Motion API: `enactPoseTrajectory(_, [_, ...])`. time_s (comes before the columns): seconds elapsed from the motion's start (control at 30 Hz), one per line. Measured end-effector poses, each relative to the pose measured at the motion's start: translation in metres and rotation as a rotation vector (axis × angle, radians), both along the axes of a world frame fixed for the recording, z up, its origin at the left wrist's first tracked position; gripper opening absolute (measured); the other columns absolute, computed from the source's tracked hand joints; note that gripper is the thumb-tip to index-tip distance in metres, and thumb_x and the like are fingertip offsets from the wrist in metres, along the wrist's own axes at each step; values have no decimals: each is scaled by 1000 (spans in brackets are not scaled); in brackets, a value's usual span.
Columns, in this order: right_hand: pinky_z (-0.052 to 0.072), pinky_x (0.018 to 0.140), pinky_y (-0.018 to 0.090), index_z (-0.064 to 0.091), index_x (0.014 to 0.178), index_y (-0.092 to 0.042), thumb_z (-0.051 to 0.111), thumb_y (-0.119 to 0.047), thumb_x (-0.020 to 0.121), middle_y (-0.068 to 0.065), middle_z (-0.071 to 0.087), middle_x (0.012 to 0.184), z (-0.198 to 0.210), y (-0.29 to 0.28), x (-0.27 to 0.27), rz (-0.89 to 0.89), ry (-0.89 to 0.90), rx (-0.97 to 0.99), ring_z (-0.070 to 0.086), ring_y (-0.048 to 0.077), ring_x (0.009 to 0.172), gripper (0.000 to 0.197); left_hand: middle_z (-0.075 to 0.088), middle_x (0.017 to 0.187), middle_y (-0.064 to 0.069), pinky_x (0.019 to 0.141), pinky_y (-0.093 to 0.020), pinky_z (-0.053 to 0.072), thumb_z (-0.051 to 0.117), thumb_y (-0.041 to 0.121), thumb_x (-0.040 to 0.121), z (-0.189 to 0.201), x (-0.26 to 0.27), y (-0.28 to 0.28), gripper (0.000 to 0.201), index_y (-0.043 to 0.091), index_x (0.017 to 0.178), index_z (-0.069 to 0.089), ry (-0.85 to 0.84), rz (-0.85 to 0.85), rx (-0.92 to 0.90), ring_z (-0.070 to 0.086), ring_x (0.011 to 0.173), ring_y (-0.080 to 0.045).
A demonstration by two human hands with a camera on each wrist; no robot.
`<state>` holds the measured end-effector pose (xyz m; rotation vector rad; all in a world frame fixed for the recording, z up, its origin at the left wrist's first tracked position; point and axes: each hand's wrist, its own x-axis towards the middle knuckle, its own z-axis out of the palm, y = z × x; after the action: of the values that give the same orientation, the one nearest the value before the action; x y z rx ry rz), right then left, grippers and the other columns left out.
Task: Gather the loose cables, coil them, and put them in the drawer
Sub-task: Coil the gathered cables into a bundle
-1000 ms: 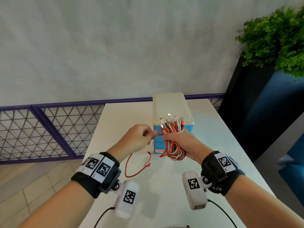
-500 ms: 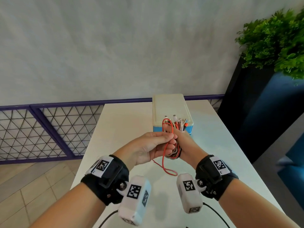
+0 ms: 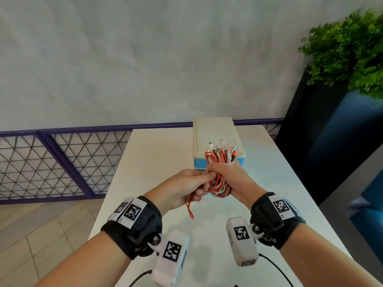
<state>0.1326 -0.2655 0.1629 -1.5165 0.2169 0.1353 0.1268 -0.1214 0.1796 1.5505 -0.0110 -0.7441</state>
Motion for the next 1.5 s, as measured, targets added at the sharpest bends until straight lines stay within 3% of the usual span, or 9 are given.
enactPoseTrajectory(0.2, [56, 76, 48, 59, 87, -6, 60, -4, 87, 10, 65, 75, -2, -33, 22, -299, -37, 218, 66, 21, 62, 3, 29, 53, 9, 44, -18, 18, 36, 39, 101, -20, -10, 25, 34, 22, 75, 49, 209, -287, -83, 20, 40, -6])
enactPoseTrajectory(0.37, [59, 71, 38, 59, 96, -3, 62, -6, 88, 9, 66, 76, 9, -48, 24, -243, 14, 306, 70, 16, 66, 9, 44, 62, 8, 52, -21, 27, 39, 24, 101, -38, -6, 45, 29, 21, 81, 60, 15, -591, 352, 35, 50, -7])
enactPoseTrajectory(0.47, [58, 59, 32, 59, 94, -2, 63, -6, 87, 12, 65, 75, 13, -42, 16, -31, 73, 202, 67, 18, 59, 9, 58, 65, 10, 63, -26, 40, 52, 16, 93, -33, 10, 41, 23, 25, 76, 67, -416, -433, 659, 51, 64, -12])
enactPoseTrajectory(0.57, [58, 60, 31, 66, 90, 1, 68, -6, 83, 16, 69, 82, 17, -33, 8, 128, 96, 37, 66, 22, 69, 10, 63, 67, 10, 64, -22, 43, 61, 14, 88, -22, 21, 33, 17, 23, 76, 68, -643, -169, 614, 55, 66, -10])
enactPoseTrajectory(0.77, [56, 60, 25, 67, 105, -4, 68, -12, 86, 12, 75, 93, 16, -17, -2, 338, 175, -30, 70, 15, 71, 21, 63, 72, 12, 60, -5, 40, 64, 18, 88, -7, 23, 21, 9, 18, 80, 68, -861, 41, 535, 56, 69, -1])
enactPoseTrajectory(1.07, [57, 87, 39, 69, 103, -10, 75, -24, 78, 14, 75, 99, 12, -16, 1, 307, 163, -208, 71, 28, 95, 29, 63, 73, 4, 56, -13, 39, 60, 29, 91, -11, 18, 22, 16, 17, 81, 63, -874, 48, 564, 54, 66, -9])
enactPoseTrajectory(1.17, [59, 80, 36, 66, 103, -6, 72, -16, 79, 18, 73, 95, 9, -17, 1, 282, 122, -202, 72, 27, 85, 26, 53, 60, 4, 51, -22, 36, 49, 43, 95, -9, 22, 26, 40, 10, 77, 61, -738, -12, 659, 46, 53, -11])
enactPoseTrajectory(1.33, [58, 61, 30, 63, 97, -4, 65, -7, 83, 10, 69, 71, -2, -28, 6, 19, 64, -126, 68, 17, 60, 15, 40, 55, 5, 43, -20, 32, 36, 28, 103, -1, 22, 44, 30, 14, 82, 53, 4, 82, 45, 33, 43, -10])
enactPoseTrajectory(1.5, [60, 71, 38, 64, 104, -4, 75, -34, 81, 14, 70, 85, -8, -21, 6, 27, 63, -17, 71, 26, 77, 39, 62, 70, 3, 47, -16, 49, 49, 10, 96, 8, 14, 32, 18, 10, 94, 67, 122, 99, -192, 57, 53, -5])
